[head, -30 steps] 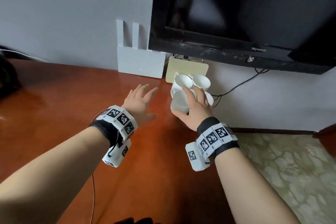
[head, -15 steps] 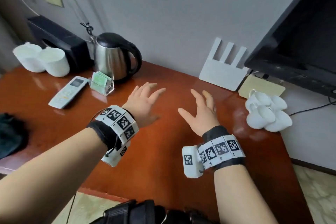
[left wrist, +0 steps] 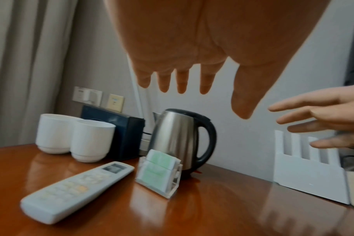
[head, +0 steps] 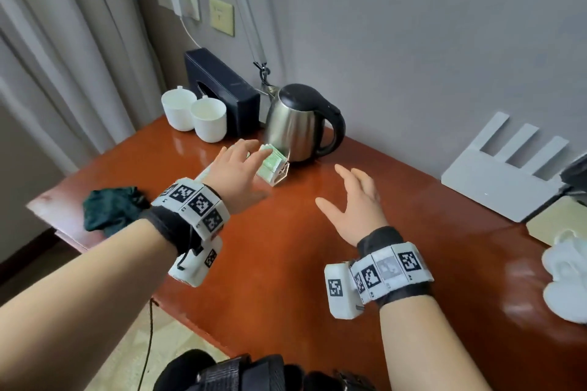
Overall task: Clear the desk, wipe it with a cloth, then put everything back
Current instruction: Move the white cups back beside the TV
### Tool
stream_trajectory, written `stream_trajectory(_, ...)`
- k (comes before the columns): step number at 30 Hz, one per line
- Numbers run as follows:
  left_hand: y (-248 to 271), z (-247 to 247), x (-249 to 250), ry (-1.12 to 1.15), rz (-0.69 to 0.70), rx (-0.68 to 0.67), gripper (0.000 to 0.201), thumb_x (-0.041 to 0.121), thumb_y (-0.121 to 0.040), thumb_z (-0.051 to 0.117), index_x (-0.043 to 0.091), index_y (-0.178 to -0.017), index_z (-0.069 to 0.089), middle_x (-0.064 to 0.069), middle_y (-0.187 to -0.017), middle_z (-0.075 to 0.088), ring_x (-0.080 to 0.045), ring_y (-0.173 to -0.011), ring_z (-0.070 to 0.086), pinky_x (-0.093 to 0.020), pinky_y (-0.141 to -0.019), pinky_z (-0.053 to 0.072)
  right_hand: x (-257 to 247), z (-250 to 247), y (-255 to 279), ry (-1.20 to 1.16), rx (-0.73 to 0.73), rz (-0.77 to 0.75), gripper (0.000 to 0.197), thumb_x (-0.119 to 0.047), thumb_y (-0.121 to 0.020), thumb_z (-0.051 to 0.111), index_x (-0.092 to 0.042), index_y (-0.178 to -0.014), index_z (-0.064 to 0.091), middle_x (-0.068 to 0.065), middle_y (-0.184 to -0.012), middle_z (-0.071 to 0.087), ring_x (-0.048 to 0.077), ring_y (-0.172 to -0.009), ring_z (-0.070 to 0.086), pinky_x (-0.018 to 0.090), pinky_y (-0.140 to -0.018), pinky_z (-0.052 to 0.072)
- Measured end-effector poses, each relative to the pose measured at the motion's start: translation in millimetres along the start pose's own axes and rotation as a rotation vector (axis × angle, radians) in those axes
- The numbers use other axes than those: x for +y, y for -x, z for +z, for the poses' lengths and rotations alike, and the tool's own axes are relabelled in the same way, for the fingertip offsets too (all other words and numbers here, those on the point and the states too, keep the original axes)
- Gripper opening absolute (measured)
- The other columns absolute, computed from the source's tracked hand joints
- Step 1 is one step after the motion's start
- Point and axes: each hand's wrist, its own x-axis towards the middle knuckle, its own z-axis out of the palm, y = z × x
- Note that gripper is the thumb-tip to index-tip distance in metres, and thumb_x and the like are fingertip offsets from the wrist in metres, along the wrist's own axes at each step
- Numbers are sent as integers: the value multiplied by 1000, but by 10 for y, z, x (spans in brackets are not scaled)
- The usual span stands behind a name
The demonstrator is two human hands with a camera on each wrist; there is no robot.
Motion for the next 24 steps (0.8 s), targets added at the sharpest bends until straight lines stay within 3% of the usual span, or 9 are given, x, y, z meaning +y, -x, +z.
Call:
stream_trajectory(7,-612,-281,-1215,59,-142,-12,75,32,-84,67,25,-147,27,-2,-155,17,-30,-138,26,-41,-112,25,-797,606,-680,20,-94,-55,67,-38,-89,57,-28,-146,23,1,-146,28,23,-135,28,33,-111,24)
stream_trajectory(13,-1349,-517,-2292,-129,-146,-95,77,37,-86,63,36,-149,18,2,-158,9,-25,-146,7,-41,-117,16,-1648,1081,-1561,51,-117,-52,67,-33,-89,57,-25,-146,23,1,-150,24,25,-136,29,35,-112,27)
stream_trajectory(17,-1793,-602,-2589,-182,-106,-199,83,37,-87,63,37,-150,10,6,-159,1,-25,-146,5,-44,-117,19,-2076,1289,-2073,171,-142,-13,65,-34,-88,57,-28,-144,23,2,-148,23,32,-128,37,43,-105,37)
stream_trajectory(21,-2117,-580,-2663,-172,-58,-379,84,36,-88,59,40,-149,1,12,-158,-9,-28,-145,14,-44,-114,30,-2256,1450,-2415,278,-227,50,63,-35,-88,55,-29,-142,23,4,-148,18,35,-115,48,42,-94,45)
stream_trajectory(24,-2217,-526,-2687,-161,-59,-409,80,39,-88,57,41,-148,4,12,-158,3,-30,-141,21,-43,-110,33,-2301,1558,-2562,269,-260,93,66,-41,-88,54,-32,-143,19,2,-153,9,34,-117,46,40,-92,44)
